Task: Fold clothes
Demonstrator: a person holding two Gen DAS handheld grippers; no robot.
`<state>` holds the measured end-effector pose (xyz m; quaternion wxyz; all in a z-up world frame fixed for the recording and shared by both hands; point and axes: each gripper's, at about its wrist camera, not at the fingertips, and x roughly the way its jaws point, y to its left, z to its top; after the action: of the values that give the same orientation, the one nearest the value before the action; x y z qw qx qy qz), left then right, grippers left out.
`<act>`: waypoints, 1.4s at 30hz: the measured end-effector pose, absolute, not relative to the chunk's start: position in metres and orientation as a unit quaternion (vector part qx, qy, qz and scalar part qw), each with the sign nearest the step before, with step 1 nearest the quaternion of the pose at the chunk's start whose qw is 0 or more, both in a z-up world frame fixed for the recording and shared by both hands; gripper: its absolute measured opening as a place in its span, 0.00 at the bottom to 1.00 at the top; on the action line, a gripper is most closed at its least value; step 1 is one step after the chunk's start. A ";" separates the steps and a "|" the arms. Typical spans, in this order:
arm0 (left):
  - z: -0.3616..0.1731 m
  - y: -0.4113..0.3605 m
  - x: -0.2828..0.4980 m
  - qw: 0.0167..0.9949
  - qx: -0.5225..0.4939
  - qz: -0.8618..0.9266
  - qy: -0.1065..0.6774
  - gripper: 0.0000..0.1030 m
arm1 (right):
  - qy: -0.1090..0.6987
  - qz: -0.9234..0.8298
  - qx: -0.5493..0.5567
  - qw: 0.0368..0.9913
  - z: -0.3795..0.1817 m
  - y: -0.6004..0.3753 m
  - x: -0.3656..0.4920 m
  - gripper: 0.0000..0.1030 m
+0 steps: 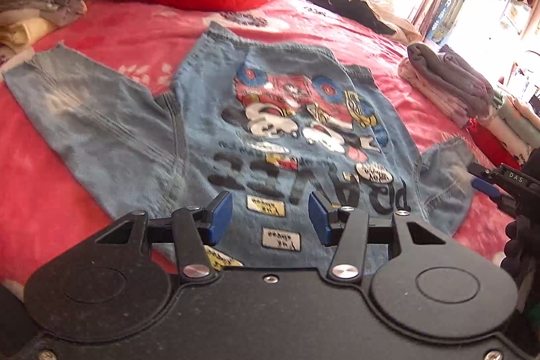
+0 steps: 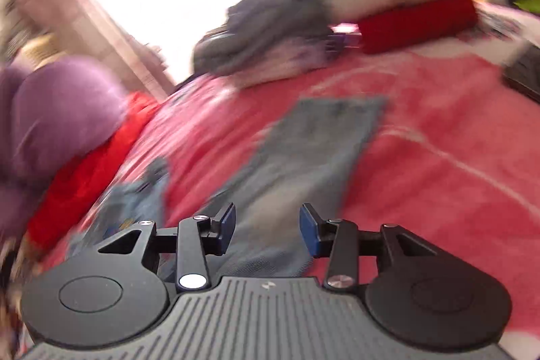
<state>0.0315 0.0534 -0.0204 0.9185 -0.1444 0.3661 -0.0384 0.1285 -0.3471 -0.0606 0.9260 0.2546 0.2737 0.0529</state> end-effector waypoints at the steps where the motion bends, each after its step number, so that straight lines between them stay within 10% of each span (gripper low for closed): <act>1: -0.022 0.050 0.031 0.918 -0.139 -0.044 0.370 0.47 | 0.274 0.100 0.220 0.931 -0.053 -0.327 0.121 0.42; 12: -0.059 -0.005 0.013 0.895 0.074 -0.111 0.425 0.50 | 0.367 0.319 -0.133 0.864 -0.070 -0.164 0.033 0.42; 25: -0.030 0.030 0.022 0.924 -0.014 -0.071 0.375 0.50 | 0.249 0.314 -0.108 0.910 -0.032 -0.165 0.004 0.51; 42: -0.043 0.036 0.095 0.925 0.100 -0.116 0.348 0.53 | 0.300 0.279 -0.096 0.907 -0.055 -0.147 0.105 0.32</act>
<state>0.0953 0.0358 -0.0429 0.9247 0.0999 0.3484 -0.1164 0.1052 -0.1471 -0.0551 0.9069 -0.0965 0.3001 0.2795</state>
